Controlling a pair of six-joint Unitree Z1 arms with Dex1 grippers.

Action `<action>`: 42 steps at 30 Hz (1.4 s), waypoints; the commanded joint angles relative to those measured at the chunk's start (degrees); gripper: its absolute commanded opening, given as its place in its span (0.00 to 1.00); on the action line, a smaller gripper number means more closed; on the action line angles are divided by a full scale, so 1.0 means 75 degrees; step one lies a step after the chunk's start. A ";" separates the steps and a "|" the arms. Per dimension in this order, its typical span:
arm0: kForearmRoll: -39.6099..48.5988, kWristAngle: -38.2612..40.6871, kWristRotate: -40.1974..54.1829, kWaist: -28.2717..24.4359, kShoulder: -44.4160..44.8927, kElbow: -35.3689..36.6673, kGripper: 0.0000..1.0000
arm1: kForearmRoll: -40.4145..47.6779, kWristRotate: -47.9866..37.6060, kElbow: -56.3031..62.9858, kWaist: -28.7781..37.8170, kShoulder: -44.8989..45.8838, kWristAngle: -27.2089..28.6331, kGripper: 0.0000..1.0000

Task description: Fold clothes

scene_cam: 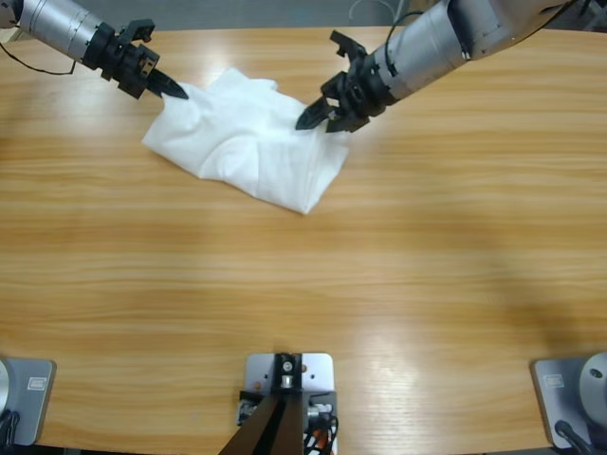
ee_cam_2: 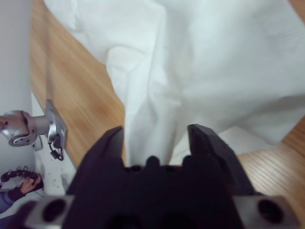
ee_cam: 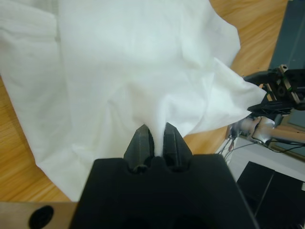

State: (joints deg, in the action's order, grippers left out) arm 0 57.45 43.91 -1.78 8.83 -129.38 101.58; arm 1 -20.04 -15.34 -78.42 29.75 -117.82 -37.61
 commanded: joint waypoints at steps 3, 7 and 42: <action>0.0157 0.0157 0.0067 -0.0120 -0.0618 0.0171 0.00 | -0.0093 0.0393 0.0248 0.0029 -0.0404 -0.0352 0.00; 0.0459 0.0164 0.0100 -0.0263 -0.0790 0.0710 0.00 | -0.0093 0.0524 0.0403 -0.0179 -0.0251 -0.0387 0.00; 0.3347 0.0897 -0.0341 -0.0216 -0.4652 0.8381 0.00 | -0.0982 0.1504 -0.0898 -0.1459 -0.0757 -0.0141 0.00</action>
State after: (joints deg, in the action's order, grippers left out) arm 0 80.55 50.12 -2.29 7.48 -155.92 150.01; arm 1 -23.30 -6.90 -80.46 20.97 -117.92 -39.61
